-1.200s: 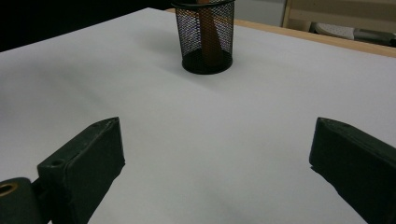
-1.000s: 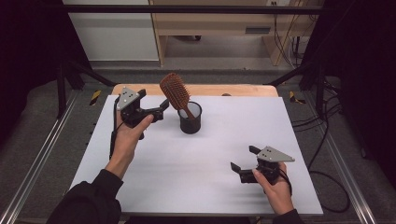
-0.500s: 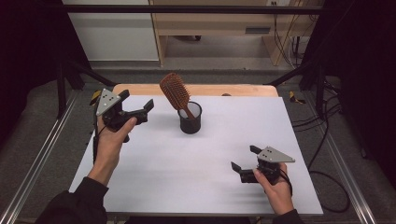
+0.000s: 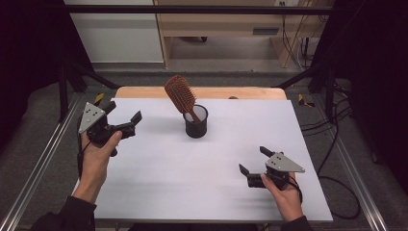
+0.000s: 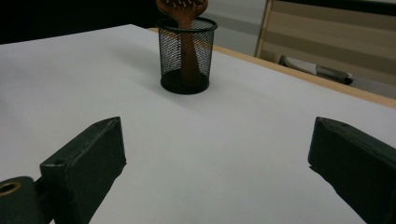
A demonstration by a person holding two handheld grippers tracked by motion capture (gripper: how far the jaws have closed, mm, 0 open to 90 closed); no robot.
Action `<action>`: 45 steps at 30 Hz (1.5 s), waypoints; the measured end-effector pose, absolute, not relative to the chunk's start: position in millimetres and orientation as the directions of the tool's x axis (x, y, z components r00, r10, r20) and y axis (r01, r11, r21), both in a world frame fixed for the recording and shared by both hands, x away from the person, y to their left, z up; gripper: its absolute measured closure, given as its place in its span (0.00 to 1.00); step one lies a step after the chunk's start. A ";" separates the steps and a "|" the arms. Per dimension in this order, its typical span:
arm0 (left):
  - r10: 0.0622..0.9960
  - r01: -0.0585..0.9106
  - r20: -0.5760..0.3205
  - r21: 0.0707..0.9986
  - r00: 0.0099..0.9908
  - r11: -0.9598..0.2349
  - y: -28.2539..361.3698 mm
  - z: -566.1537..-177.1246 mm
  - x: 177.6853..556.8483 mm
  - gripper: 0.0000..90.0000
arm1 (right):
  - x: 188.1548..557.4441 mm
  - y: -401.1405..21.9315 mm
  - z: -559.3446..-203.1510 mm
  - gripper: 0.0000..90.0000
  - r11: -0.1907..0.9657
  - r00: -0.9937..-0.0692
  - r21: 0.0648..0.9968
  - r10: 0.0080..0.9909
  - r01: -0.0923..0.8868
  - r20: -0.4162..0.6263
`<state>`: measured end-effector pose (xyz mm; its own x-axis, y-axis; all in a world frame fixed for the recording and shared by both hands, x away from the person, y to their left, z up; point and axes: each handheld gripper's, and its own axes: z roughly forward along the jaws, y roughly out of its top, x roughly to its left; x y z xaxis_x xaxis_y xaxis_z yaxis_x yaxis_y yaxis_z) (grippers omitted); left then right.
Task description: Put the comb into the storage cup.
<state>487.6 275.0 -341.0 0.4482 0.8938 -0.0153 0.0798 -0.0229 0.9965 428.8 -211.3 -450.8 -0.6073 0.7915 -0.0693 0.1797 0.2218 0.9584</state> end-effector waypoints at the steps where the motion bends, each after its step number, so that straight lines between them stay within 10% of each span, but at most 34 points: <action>1: 0.895 0.079 -0.017 0.997 0.446 -0.020 277.0 -342.4 485.7 0.02 | 428.6 -211.6 -450.7 0.05 0.219 -0.604 0.960 0.794 0.174 -0.072; 45: 0.900 0.100 -0.036 0.995 0.433 -0.008 336.9 -406.6 430.4 0.02 | 428.8 -247.5 -447.0 0.04 0.141 -0.508 0.976 0.861 0.165 -0.039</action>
